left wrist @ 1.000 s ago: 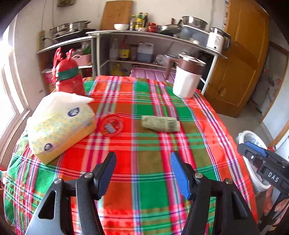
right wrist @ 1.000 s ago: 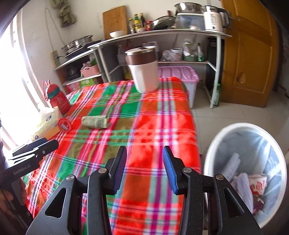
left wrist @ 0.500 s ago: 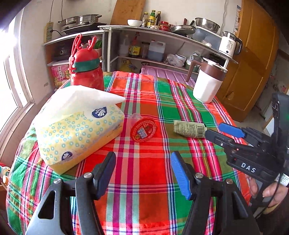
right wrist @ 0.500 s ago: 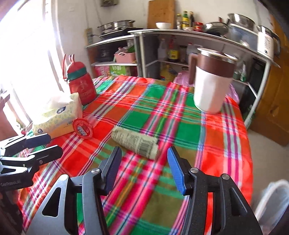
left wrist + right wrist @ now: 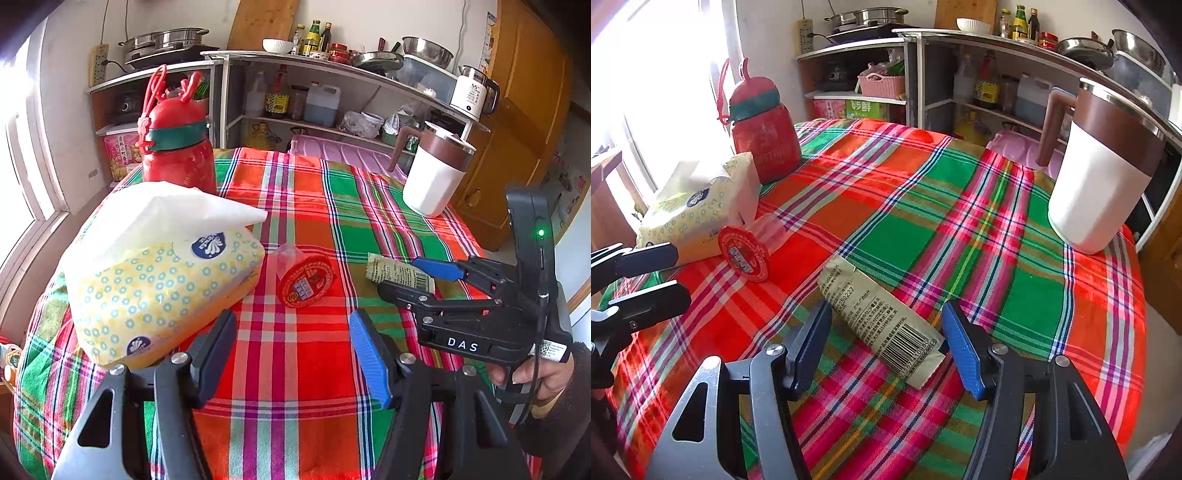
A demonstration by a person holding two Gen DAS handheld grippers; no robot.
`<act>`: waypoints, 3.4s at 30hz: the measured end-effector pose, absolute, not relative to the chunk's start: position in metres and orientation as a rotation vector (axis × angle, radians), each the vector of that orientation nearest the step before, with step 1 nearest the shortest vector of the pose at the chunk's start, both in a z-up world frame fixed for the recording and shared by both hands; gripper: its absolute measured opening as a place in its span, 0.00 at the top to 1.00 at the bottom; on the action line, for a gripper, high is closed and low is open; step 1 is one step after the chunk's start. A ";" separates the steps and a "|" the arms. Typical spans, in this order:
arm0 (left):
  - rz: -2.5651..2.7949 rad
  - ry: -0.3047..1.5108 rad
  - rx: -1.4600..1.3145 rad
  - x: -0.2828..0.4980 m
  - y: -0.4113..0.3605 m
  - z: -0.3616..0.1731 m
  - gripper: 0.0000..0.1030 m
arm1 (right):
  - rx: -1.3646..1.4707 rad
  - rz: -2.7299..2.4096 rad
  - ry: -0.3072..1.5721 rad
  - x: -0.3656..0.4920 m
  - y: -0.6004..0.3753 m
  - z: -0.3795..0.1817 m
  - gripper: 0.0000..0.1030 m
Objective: Collect trash
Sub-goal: 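Grasp the rolled beige barcode packet with the right tool while the left tool grasps the red-lidded cup, then carry both items over the white bin and open both tools to drop them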
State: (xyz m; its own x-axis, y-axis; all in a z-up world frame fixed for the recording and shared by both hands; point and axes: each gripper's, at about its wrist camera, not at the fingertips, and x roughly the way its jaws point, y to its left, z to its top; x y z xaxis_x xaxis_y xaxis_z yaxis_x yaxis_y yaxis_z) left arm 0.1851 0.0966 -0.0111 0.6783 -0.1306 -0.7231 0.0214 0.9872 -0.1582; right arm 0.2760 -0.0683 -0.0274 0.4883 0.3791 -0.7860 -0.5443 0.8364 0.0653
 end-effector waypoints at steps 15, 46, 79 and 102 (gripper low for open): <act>-0.061 0.817 -0.067 0.218 0.078 -0.016 0.36 | -0.145 0.518 0.913 0.265 -0.084 -0.026 0.79; -0.057 0.816 -0.069 0.229 0.058 -0.023 0.56 | -0.027 0.477 0.886 0.252 -0.108 -0.020 0.80; -0.399 0.721 0.043 0.133 -0.105 0.042 0.56 | 0.160 0.254 0.747 0.134 -0.262 0.045 0.80; -0.648 0.783 0.160 0.094 -0.261 0.024 0.56 | 0.245 -0.037 0.809 0.071 -0.415 0.026 0.79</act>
State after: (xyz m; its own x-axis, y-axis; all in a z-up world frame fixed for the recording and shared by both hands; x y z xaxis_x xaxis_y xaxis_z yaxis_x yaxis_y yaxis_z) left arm 0.0939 -0.2605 0.0239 0.5273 -0.4823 -0.6996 0.5972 0.7960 -0.0987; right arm 0.0711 -0.4152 0.0257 0.6914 0.0609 -0.7199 0.1260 0.9710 0.2032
